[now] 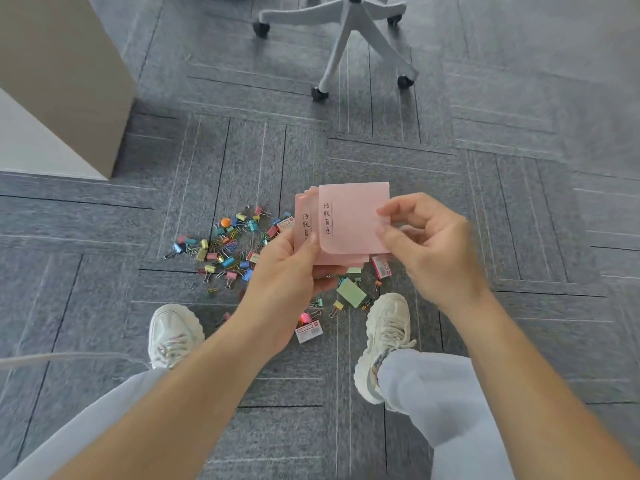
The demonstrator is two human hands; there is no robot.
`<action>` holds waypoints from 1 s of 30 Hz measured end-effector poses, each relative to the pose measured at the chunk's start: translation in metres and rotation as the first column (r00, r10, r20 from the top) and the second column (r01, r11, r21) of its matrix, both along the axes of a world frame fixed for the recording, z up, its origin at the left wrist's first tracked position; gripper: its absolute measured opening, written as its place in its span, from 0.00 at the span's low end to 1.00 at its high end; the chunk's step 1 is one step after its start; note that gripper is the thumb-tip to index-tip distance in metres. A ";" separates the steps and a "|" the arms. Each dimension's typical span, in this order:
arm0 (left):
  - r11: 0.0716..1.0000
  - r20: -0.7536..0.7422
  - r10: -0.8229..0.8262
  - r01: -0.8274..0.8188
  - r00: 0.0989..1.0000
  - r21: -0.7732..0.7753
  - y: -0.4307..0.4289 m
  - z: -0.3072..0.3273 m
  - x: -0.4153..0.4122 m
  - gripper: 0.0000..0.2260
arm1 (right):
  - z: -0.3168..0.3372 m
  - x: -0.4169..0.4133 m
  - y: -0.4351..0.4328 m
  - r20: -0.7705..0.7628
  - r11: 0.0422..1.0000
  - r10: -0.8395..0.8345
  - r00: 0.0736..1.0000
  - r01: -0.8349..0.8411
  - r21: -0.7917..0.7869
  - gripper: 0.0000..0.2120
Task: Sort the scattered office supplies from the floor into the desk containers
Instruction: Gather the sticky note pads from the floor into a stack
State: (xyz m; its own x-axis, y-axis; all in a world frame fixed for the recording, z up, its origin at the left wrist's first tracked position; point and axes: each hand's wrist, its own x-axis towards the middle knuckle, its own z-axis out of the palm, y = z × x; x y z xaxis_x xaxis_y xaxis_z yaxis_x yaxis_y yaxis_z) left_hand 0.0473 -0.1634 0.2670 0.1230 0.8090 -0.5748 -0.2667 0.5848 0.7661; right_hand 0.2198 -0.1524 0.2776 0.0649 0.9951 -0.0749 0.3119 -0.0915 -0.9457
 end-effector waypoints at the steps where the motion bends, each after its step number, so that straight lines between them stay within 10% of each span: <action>1: 1.000 0.021 0.019 -0.019 1.000 -0.015 0.001 0.000 -0.001 0.11 | -0.003 -0.003 0.003 0.027 1.000 -0.018 0.999 0.018 -0.008 0.09; 10: 0.995 -0.068 -0.039 0.044 0.997 0.084 0.009 -0.009 0.000 0.09 | -0.016 -0.018 0.010 0.391 0.975 0.159 0.907 -0.206 0.082 0.04; 19: 0.984 -0.158 -0.048 0.074 0.986 0.161 0.007 -0.015 0.002 0.08 | -0.019 -0.014 0.008 0.438 0.980 0.194 0.878 -0.195 -0.044 0.22; 26: 0.987 -0.143 -0.073 0.092 0.987 0.130 0.010 -0.013 -0.001 0.06 | -0.021 -0.018 0.015 0.355 0.993 0.091 0.931 -0.056 -0.106 0.07; 30: 0.986 -0.101 -0.078 0.092 0.992 0.136 0.011 -0.007 0.001 0.06 | -0.022 -0.022 0.018 0.256 0.980 0.052 0.965 0.000 -0.199 0.16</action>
